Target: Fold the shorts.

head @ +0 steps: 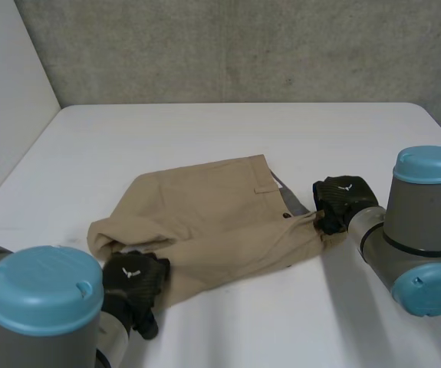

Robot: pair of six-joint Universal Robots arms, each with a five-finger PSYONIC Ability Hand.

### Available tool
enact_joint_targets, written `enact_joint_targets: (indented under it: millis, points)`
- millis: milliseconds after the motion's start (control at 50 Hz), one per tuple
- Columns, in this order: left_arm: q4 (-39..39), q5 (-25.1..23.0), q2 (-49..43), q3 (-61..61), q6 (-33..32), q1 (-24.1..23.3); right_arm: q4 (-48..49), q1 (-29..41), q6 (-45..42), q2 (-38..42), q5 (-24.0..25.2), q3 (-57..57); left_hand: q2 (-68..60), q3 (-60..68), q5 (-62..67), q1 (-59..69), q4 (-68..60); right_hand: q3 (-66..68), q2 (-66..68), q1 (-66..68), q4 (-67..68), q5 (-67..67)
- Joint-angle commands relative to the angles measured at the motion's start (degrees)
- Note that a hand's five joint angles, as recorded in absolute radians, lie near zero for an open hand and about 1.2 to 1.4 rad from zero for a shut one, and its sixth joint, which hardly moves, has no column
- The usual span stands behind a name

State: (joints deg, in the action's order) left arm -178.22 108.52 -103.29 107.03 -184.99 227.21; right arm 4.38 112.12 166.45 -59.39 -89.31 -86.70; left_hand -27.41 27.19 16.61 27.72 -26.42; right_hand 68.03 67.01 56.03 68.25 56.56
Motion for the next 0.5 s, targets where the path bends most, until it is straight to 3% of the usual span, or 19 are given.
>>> enact_joint_targets:
  millis: [20,360,500]
  points:
    - [-3.0,-0.2,-0.4,0.0,-1.0,2.6,0.0,0.3,-0.2,0.0,0.4,-0.7,-1.3,1.5,2.1,1.0,-2.3,12.0,13.0,24.0,11.7,13.4]
    - [-9.6,-0.1,-6.5,-0.4,-6.2,6.2,0.0,0.5,-0.4,0.1,0.7,-1.5,-3.5,3.7,4.3,3.2,-4.5,12.0,13.0,24.0,11.7,13.4]
    - [-12.0,-0.1,-7.5,-0.4,-6.3,7.8,0.0,0.5,-0.6,0.1,0.7,-1.7,-15.9,16.1,16.7,15.6,-16.9,12.0,13.0,24.0,11.7,13.4]
